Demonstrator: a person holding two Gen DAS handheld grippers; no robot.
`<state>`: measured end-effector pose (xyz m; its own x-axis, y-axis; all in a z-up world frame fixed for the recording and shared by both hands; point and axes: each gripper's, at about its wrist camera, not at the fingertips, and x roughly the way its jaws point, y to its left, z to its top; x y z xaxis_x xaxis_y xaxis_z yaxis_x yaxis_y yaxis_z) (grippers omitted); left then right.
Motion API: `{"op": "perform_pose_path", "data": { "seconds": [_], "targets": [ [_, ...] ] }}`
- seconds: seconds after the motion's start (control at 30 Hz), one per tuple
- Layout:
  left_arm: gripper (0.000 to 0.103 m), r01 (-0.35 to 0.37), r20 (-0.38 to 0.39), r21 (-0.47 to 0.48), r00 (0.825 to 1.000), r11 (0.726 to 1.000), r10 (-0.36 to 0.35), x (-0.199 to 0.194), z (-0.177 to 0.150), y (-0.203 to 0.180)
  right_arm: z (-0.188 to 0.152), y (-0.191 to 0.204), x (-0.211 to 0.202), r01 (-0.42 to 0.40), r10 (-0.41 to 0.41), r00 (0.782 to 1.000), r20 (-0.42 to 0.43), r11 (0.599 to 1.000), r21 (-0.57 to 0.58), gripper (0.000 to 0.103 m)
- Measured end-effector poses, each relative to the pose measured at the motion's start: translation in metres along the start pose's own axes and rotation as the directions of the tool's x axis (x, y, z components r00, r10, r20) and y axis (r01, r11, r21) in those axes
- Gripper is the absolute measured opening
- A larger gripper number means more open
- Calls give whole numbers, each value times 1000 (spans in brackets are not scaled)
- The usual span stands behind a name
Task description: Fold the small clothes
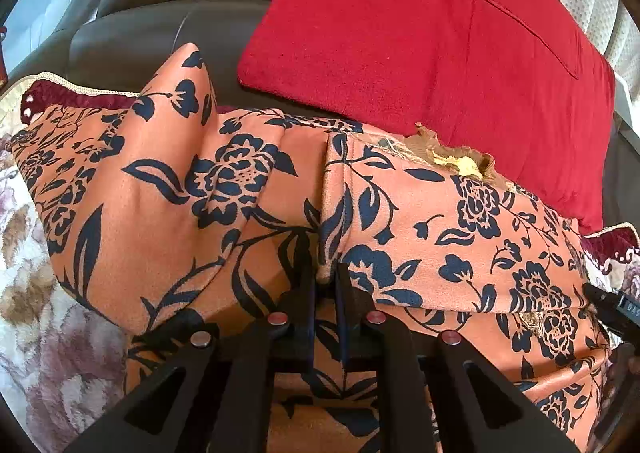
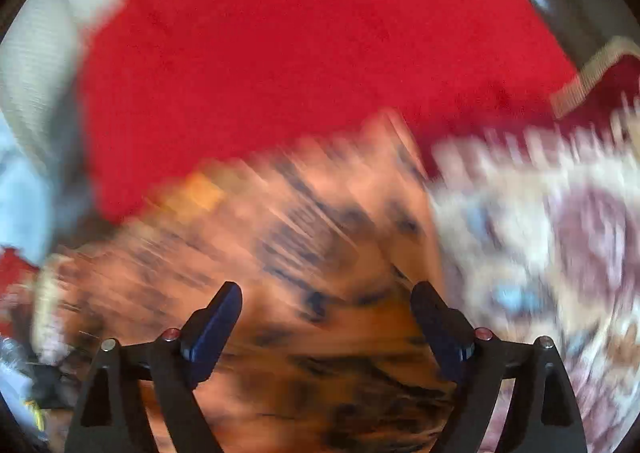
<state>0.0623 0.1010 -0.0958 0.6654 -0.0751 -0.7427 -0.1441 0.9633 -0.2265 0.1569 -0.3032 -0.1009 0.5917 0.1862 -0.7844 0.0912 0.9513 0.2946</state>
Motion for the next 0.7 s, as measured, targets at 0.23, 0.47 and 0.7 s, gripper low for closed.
{"op": "perform_pose_path", "data": {
  "seconds": [0.23, 0.47, 0.7],
  "targets": [
    [70, 129, -95, 17, 987, 992, -126, -21, 15, -5, -13, 48, -55, -13, 41, 973, 225, 992, -123, 99],
    [86, 215, 155, -282, 972, 935, -177, -89, 68, 127, -45, 48, -3, 7, 13, 994, 112, 983, -182, 100],
    [80, 106, 110, -718, 993, 688, -39, -36, 96, 329, -50, 44, -8, 15, 9, 992, 125, 982, -191, 100]
  ]
}}
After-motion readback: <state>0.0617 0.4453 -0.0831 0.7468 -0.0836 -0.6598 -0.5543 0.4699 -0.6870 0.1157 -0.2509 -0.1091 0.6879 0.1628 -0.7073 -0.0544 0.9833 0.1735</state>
